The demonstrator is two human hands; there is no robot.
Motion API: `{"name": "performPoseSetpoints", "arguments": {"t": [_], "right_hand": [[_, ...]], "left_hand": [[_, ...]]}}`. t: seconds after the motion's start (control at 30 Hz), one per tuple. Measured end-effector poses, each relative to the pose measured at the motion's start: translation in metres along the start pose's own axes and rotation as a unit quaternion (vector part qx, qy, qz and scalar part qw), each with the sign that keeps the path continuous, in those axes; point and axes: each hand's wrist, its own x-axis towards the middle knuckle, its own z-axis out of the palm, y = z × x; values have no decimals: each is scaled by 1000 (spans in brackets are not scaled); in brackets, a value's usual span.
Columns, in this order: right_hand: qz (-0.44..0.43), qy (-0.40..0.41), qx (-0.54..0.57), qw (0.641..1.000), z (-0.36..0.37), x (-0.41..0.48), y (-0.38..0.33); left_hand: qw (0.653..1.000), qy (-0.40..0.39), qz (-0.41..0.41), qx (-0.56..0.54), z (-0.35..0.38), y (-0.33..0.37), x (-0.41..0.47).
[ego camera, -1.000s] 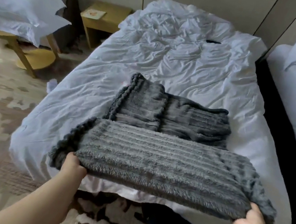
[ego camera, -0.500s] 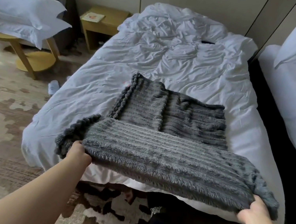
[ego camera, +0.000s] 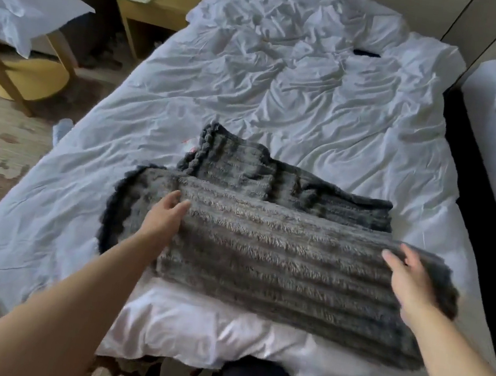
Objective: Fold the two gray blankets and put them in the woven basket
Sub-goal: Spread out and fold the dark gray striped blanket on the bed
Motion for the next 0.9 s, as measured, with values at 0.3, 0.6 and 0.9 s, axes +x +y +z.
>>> {"name": "performPoseSetpoints", "arguments": {"t": [0.3,0.6,0.9], "right_hand": [[-26,-154,-449,880,89,111,33],[-195,-129,-422,876,150,113,-47],[-152,-309,-459,819,161,137,12]], "left_hand": [[906,-108,-104,395,86,-1,87],[903,-24,31,429,109,37,91],[823,-239,60,512,161,2,128]]}}
